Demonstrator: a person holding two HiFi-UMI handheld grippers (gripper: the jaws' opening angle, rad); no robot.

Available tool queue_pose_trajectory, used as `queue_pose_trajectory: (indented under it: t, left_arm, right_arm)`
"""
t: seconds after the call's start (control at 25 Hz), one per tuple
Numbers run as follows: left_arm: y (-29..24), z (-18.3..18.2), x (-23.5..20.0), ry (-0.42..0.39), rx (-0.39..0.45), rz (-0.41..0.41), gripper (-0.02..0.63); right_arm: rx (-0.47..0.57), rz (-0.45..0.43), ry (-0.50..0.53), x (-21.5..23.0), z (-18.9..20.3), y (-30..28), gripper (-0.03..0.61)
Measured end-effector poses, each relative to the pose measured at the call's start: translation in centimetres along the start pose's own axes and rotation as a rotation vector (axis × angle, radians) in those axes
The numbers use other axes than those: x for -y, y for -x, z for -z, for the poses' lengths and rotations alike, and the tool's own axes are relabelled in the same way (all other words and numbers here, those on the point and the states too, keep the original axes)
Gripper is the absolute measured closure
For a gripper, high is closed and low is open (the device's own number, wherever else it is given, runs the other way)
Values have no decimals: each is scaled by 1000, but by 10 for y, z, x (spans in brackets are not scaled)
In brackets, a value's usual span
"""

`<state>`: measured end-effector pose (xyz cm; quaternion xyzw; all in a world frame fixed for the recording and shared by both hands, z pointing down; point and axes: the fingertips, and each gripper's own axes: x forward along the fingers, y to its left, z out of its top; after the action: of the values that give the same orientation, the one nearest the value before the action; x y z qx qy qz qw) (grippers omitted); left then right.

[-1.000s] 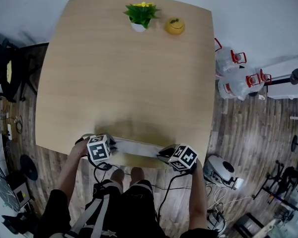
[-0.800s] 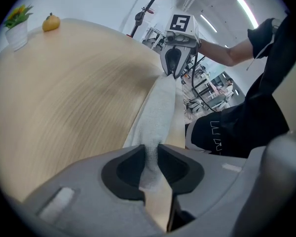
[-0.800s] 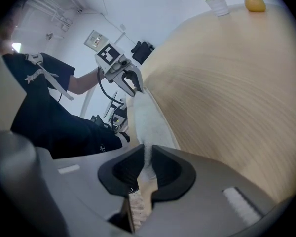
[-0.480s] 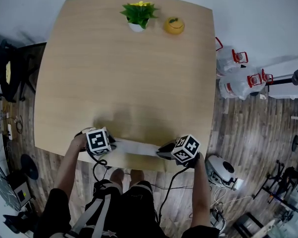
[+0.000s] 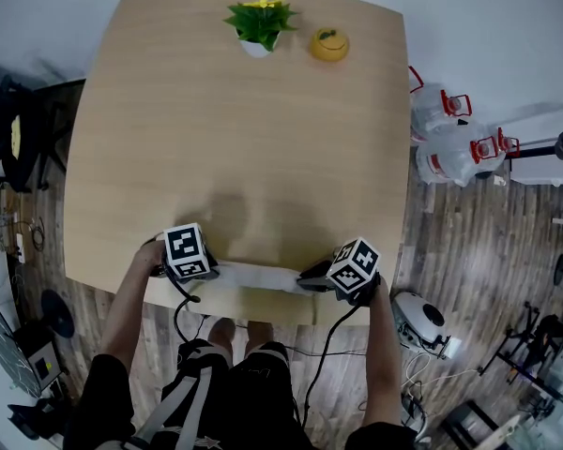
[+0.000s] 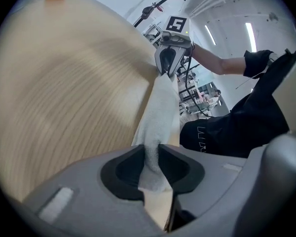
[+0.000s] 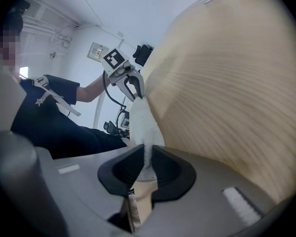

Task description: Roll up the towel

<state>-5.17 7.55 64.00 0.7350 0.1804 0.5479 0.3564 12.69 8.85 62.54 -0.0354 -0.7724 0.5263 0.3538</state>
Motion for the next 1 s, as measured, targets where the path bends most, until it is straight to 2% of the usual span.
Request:
queue_pose_trajectory:
  t: [0.28, 0.44, 0.64, 0.76, 0.84, 1.0]
  left_arm:
    - [0, -1, -1, 9, 20, 2, 511]
    - [1, -1, -2, -8, 26, -48, 505]
    - [8, -1, -6, -25, 24, -177, 461]
    - [12, 0, -13, -30, 17, -274, 399]
    - [14, 0, -16, -48, 8, -331, 346]
    - [32, -7, -21, -111, 59, -504, 322]
  right_arm:
    - [6, -3, 5, 0, 0, 0, 520]
    - [20, 57, 66, -2, 0, 2, 504]
    - [68, 225, 175, -3, -2, 9, 367]
    - [102, 284, 197, -6, -2, 11, 297]
    - [135, 326, 215, -9, -5, 13, 278]
    - [204, 410, 256, -21, -12, 20, 264]
